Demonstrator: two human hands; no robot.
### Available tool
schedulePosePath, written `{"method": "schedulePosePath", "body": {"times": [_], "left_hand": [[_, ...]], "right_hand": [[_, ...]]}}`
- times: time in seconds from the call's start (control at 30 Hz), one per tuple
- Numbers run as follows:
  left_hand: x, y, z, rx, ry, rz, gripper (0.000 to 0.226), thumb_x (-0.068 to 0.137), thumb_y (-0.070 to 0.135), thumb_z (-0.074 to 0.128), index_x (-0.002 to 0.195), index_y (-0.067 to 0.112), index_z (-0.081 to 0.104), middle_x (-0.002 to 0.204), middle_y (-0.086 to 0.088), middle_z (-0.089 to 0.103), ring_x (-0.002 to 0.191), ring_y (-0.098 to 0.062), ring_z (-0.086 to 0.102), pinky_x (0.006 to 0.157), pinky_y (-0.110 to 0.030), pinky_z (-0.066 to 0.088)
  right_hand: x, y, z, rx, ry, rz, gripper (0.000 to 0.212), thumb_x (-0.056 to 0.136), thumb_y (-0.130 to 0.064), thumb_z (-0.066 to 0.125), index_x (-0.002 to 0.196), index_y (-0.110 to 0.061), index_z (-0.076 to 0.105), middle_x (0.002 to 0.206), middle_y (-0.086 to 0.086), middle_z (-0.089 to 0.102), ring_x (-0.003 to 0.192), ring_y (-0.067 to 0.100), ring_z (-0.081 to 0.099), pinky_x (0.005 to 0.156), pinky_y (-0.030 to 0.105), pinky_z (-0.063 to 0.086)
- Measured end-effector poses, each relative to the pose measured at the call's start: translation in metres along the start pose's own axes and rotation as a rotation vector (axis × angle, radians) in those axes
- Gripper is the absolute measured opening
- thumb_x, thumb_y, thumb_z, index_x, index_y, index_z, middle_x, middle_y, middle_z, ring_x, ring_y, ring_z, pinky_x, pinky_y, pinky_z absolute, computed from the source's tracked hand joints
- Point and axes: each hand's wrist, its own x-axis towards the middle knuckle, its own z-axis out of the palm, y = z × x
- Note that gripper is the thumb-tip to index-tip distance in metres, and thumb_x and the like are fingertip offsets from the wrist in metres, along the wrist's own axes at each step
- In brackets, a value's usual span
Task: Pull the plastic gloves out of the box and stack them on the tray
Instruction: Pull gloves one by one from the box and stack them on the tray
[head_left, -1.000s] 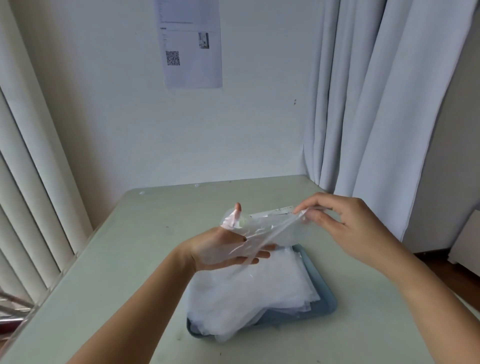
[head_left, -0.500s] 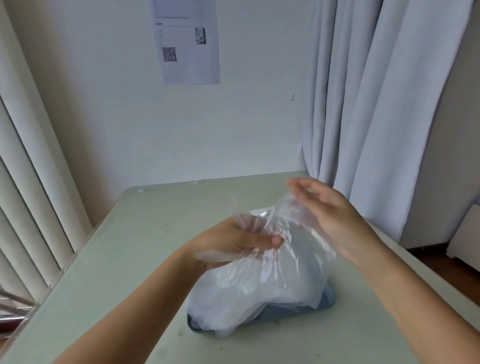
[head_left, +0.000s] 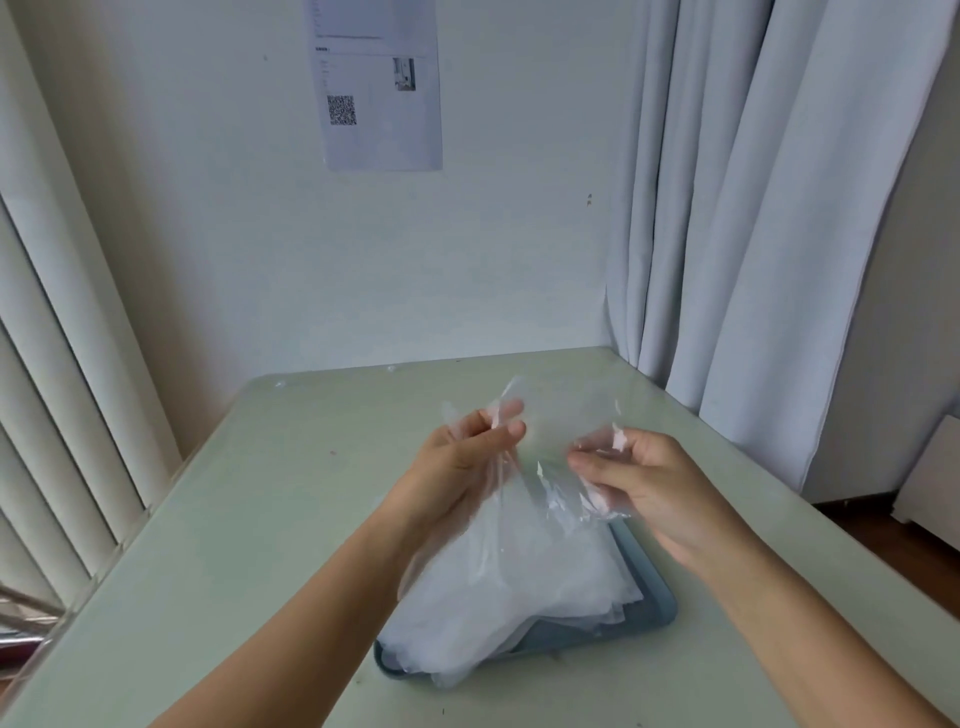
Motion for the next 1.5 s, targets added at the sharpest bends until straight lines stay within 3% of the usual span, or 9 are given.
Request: {"method": "schedulePosePath", "body": {"times": [0.17, 0.3, 0.4, 0.6, 0.73, 0.9, 1.13, 1.4, 1.5], "left_hand": [[0.003, 0.003, -0.019, 0.073, 0.194, -0.017, 0.009, 0.079, 0.010, 0.067, 0.073, 0.012, 0.061, 0.057, -0.002, 0.047, 0.048, -0.008, 0.043, 0.052, -0.015, 0.041], [0.000, 0.013, -0.036, 0.418, 0.267, -0.114, 0.009, 0.088, 0.005, 0.063, 0.079, 0.005, 0.063, 0.052, 0.001, 0.049, 0.037, -0.006, 0.041, 0.042, -0.014, 0.036], [0.003, 0.027, -0.051, 0.616, 0.298, -0.153, 0.009, 0.085, 0.001, 0.065, 0.078, 0.006, 0.065, 0.055, -0.001, 0.052, 0.039, -0.006, 0.046, 0.040, -0.015, 0.038], [0.018, 0.023, -0.084, 0.809, 0.408, -0.290, 0.010, 0.083, 0.002, 0.069, 0.092, 0.005, 0.068, 0.064, -0.006, 0.061, 0.044, -0.006, 0.057, 0.048, -0.016, 0.050], [0.020, -0.003, -0.090, 1.381, 0.576, -0.024, 0.040, 0.086, 0.015, 0.067, 0.124, 0.006, 0.057, 0.118, -0.012, 0.060, 0.106, -0.025, 0.060, 0.093, -0.032, 0.045], [-0.006, -0.044, -0.038, 1.612, 0.145, 0.374, 0.036, 0.095, 0.025, 0.052, 0.130, 0.018, 0.053, 0.136, 0.002, 0.052, 0.133, -0.017, 0.038, 0.106, -0.014, 0.019], [-0.014, -0.091, -0.025, 1.931, -0.340, -0.110, 0.068, 0.101, 0.049, 0.028, 0.154, 0.016, 0.002, 0.161, -0.001, -0.003, 0.148, -0.018, -0.008, 0.117, -0.036, -0.007], [-0.031, -0.079, -0.039, 1.944, -0.296, -0.460, 0.066, 0.098, 0.057, 0.021, 0.150, 0.034, -0.013, 0.159, 0.007, -0.018, 0.147, -0.027, -0.014, 0.113, -0.061, -0.002], [-0.039, -0.071, -0.044, 1.935, -0.304, -0.541, 0.070, 0.095, 0.063, 0.019, 0.149, 0.036, -0.016, 0.158, 0.007, -0.021, 0.146, -0.027, -0.015, 0.114, -0.060, -0.002]], "right_hand": [[-0.002, 0.004, -0.002, 0.092, -0.008, 0.129, 0.007, 0.081, -0.008, 0.069, 0.086, -0.004, 0.067, 0.063, 0.002, 0.055, 0.054, 0.013, 0.058, 0.053, 0.021, 0.052], [-0.001, 0.007, 0.001, 0.293, -0.084, 0.273, 0.011, 0.071, -0.014, 0.069, 0.076, -0.005, 0.065, 0.059, 0.005, 0.059, 0.058, 0.018, 0.067, 0.050, 0.022, 0.054], [-0.001, 0.017, -0.001, 0.124, -0.071, 0.270, 0.007, 0.082, -0.011, 0.067, 0.084, -0.004, 0.064, 0.064, 0.008, 0.065, 0.059, 0.019, 0.068, 0.048, 0.022, 0.051], [0.015, 0.066, 0.004, -0.383, -0.018, 0.219, 0.011, 0.082, -0.006, 0.068, 0.073, -0.001, 0.064, 0.067, 0.010, 0.065, 0.059, 0.019, 0.060, 0.063, 0.031, 0.052], [0.023, 0.092, 0.006, -0.522, -0.019, 0.227, 0.015, 0.082, -0.006, 0.067, 0.068, -0.001, 0.066, 0.071, 0.013, 0.072, 0.066, 0.024, 0.067, 0.073, 0.039, 0.056], [0.026, 0.099, 0.002, -0.538, -0.024, 0.212, 0.008, 0.083, -0.011, 0.069, 0.077, -0.008, 0.065, 0.080, 0.011, 0.072, 0.078, 0.027, 0.070, 0.078, 0.042, 0.056], [0.024, 0.093, -0.002, -0.346, -0.110, 0.292, 0.016, 0.094, 0.003, 0.050, 0.099, -0.010, 0.058, 0.071, 0.013, 0.060, 0.047, 0.012, 0.058, 0.047, 0.023, 0.050], [0.027, 0.098, -0.003, -0.341, -0.067, 0.317, 0.030, 0.094, -0.002, 0.051, 0.124, -0.005, 0.051, 0.075, 0.011, 0.053, 0.045, 0.014, 0.056, 0.043, 0.025, 0.048], [0.024, 0.097, -0.007, -0.662, 0.033, 0.217, 0.032, 0.088, -0.014, 0.062, 0.120, -0.010, 0.054, 0.088, 0.004, 0.054, 0.058, 0.020, 0.060, 0.054, 0.025, 0.048]]}}
